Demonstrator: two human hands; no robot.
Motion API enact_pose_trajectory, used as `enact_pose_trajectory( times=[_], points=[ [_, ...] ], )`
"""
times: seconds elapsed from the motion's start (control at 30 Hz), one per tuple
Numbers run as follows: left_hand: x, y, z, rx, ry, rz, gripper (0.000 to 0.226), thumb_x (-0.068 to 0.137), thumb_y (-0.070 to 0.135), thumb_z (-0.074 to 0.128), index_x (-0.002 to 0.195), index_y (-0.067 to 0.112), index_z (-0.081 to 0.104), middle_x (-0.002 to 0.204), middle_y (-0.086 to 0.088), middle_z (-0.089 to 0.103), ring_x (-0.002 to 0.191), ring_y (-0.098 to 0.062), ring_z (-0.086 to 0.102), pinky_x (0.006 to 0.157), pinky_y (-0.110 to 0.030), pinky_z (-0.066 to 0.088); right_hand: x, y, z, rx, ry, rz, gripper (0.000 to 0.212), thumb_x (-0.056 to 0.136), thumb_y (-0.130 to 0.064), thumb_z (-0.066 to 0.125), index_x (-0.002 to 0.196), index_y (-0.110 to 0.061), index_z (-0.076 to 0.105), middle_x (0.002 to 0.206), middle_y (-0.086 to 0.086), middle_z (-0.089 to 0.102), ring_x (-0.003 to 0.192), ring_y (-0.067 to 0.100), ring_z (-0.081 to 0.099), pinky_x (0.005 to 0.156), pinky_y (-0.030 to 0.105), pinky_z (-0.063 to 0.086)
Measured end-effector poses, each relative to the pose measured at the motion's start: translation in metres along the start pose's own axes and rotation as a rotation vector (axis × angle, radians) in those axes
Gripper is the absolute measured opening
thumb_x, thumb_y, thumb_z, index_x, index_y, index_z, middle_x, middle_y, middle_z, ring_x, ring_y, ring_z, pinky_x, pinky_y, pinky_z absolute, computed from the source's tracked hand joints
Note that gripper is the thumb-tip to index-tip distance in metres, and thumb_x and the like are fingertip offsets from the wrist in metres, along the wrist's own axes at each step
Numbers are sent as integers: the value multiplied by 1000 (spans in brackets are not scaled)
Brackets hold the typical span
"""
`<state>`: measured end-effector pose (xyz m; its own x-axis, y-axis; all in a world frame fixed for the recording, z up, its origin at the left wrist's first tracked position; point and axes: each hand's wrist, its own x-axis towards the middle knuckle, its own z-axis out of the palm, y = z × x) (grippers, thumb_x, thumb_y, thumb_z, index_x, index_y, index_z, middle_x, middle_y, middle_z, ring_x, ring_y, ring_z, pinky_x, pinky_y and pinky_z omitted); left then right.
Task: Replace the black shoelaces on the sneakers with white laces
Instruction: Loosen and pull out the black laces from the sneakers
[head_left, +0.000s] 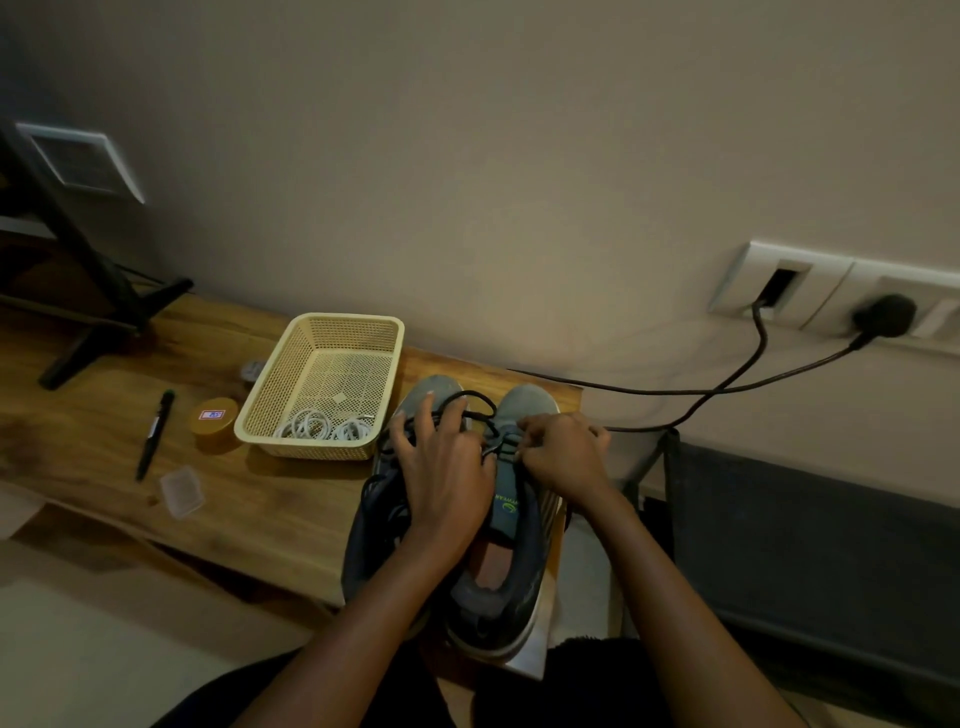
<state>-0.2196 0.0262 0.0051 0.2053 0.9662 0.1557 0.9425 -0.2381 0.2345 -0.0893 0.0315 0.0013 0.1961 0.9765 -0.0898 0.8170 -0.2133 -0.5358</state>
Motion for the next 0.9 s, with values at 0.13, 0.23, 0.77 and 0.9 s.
enact_pose_trajectory(
  times=[0.13,0.23,0.77,0.9],
  points=[
    [0,1,-1,-28,0,-3,26,91,36,54,111,25,67,150,8,32,143,-22,8,112,-47,2,3,3,-8,48,-7,3,21,83,-15,51,80,-15,72,109,3,66,114,19,46,96,39,21],
    [1,3,-1,-40,-4,-9,25,91,33,53,111,25,67,150,9,32,143,-21,9,112,-46,2,7,6,-7,104,-68,15,20,82,-14,53,73,-16,71,109,3,68,110,20,51,102,43,27],
    [21,16,-11,36,-88,115,26,87,28,61,113,30,60,154,-2,19,144,-29,-5,109,-54,-10,-7,12,-23,44,191,177,26,82,-42,64,94,-19,68,131,-1,47,125,25,29,99,40,24],
    [29,20,-5,83,-188,173,24,87,33,62,111,31,63,156,-5,14,144,-32,-9,110,-57,-11,-15,7,-7,-197,59,147,43,77,-58,60,93,-20,70,127,-7,52,126,24,29,104,43,22]
  ],
)
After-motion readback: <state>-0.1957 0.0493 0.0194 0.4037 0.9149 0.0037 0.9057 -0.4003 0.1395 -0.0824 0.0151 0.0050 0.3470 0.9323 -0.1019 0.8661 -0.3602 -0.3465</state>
